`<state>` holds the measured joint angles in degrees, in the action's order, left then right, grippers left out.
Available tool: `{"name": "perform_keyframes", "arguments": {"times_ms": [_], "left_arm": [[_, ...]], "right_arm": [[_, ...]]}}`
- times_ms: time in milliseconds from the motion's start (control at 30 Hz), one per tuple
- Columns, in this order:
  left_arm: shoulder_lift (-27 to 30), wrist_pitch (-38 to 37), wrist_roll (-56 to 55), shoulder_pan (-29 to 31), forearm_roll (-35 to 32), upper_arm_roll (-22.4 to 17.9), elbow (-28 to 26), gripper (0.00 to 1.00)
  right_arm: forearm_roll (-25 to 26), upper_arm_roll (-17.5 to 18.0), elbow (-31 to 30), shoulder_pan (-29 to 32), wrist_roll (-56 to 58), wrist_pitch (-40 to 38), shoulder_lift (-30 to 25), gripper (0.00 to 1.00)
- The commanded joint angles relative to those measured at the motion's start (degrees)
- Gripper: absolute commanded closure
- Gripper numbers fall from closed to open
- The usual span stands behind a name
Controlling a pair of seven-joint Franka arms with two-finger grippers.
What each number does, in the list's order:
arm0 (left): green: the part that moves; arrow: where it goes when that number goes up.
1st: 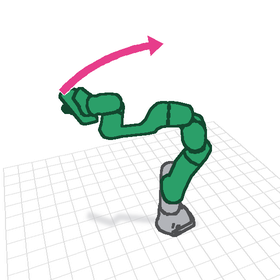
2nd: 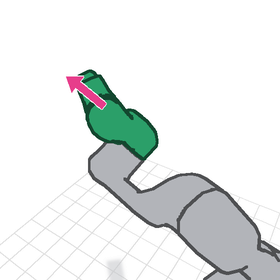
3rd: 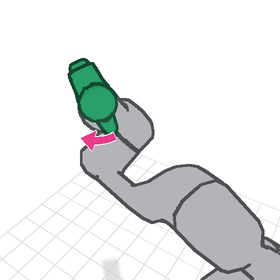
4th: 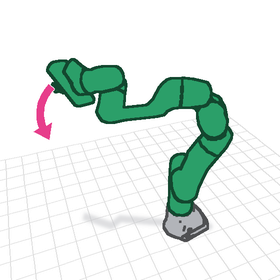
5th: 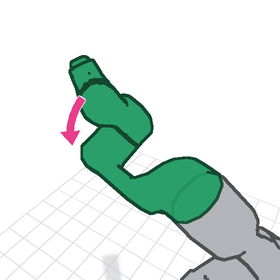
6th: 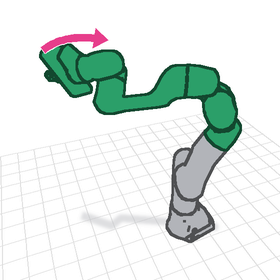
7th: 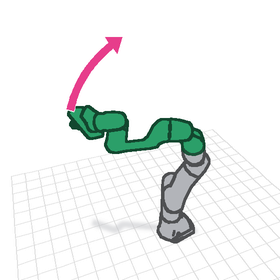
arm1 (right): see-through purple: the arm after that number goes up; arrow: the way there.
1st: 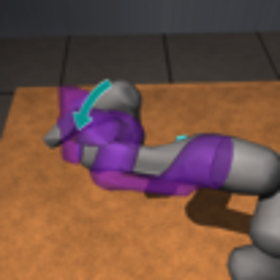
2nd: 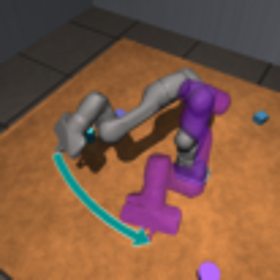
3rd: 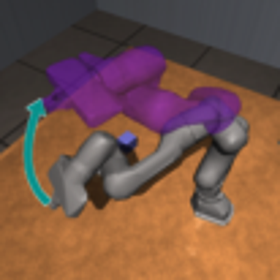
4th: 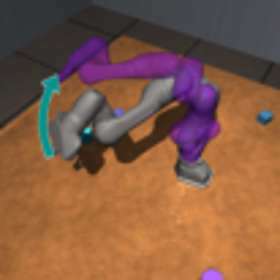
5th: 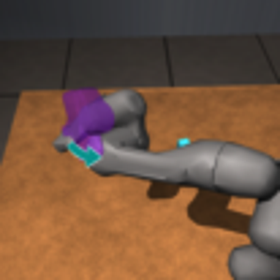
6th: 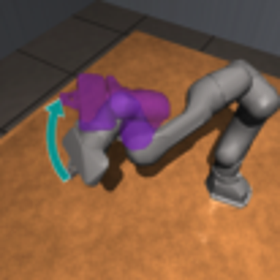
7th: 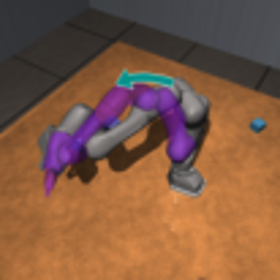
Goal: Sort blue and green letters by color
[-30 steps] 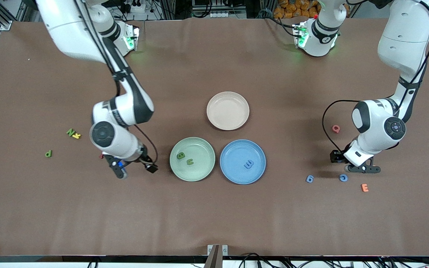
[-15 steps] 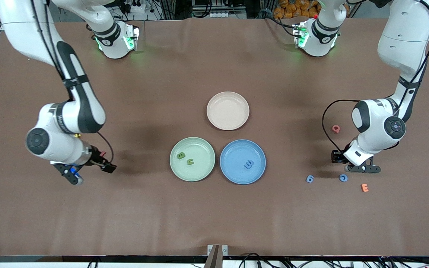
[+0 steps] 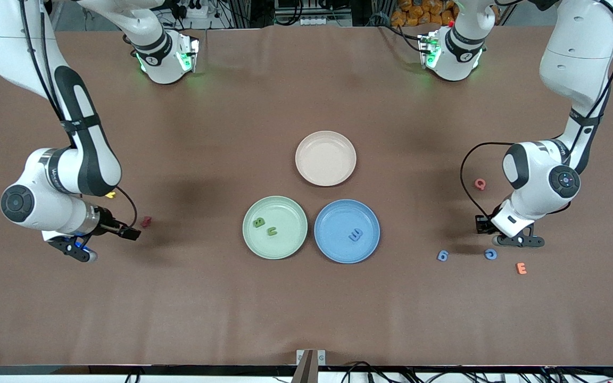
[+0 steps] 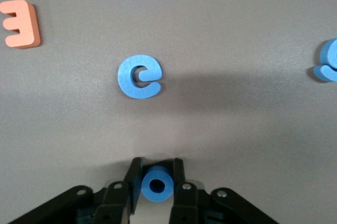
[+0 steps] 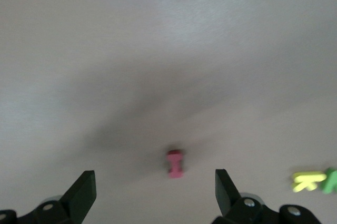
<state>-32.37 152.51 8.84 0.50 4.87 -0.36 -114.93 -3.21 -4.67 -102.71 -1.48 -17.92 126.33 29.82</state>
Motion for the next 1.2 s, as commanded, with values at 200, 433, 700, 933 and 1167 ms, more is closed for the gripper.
{"name": "perform_keyframes", "arguments": {"times_ms": [200,433,700,933,1167], "left_arm": [[1.3,0.9,-1.1,-1.8,1.8,-0.1,-1.5,0.8],[2.8,0.9,-2.3,-3.1,1.7,-0.1,-1.6,0.8],[5.5,0.7,-6.5,-6.4,1.6,-0.3,-1.6,0.8],[7.2,0.5,-13.7,-12.1,1.1,-1.7,-1.7,0.8],[8.6,0.4,-22.0,-18.1,0.3,-3.6,-1.7,0.8]], "right_arm": [[2.6,-5.1,-8.9,-2.3,4.5,5.7,-5.3,0.0],[2.6,-6.7,-12.3,-1.2,9.9,8.7,-6.3,0.0],[2.3,-7.3,-18.8,0.9,17.3,17.3,-6.4,0.0],[1.8,-7.2,-20.9,1.9,20.2,17.5,-7.2,0.0],[1.8,-7.4,-21.8,2.8,21.3,17.5,-8.5,0.0]]}}
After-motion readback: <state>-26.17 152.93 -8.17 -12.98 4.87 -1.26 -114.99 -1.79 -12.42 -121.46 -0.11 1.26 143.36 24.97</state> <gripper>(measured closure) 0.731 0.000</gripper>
